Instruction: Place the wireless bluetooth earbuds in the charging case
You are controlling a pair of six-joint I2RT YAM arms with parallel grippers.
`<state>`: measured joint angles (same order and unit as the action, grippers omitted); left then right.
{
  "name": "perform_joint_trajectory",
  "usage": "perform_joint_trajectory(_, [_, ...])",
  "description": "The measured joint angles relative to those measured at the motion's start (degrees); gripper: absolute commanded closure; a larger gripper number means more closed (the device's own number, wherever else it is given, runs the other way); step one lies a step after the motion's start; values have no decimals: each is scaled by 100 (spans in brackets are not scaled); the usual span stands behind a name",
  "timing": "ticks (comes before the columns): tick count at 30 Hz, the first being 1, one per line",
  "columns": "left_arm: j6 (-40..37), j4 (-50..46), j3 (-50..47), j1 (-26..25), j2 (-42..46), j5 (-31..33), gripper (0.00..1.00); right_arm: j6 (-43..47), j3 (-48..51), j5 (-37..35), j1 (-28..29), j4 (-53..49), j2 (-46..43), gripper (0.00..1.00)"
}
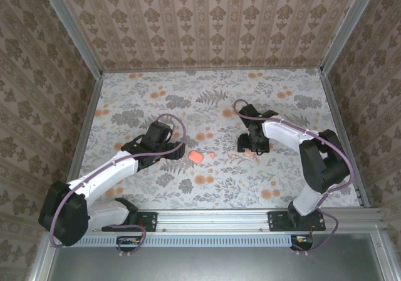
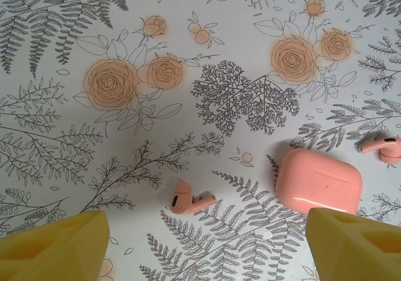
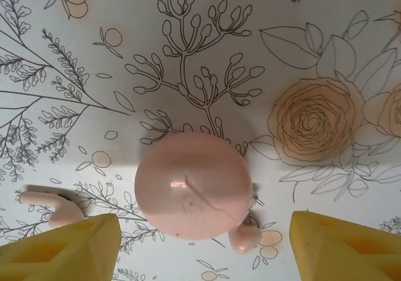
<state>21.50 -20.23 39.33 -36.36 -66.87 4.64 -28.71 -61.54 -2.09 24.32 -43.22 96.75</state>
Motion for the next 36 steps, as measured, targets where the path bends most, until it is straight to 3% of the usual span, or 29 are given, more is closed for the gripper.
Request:
perform_joint_trajectory(23, [46,-42,0,0,-118,-2,17,24,-57,-2,0,229,555,46])
perform_joint_trajectory(32, [61,-44,9,0,-142,-105,19,44,-59,4,0,280,481,49])
perform_joint_trajectory(36, [61,-105,114,22,-142,-284,19,111,101,44,0,516,15,53])
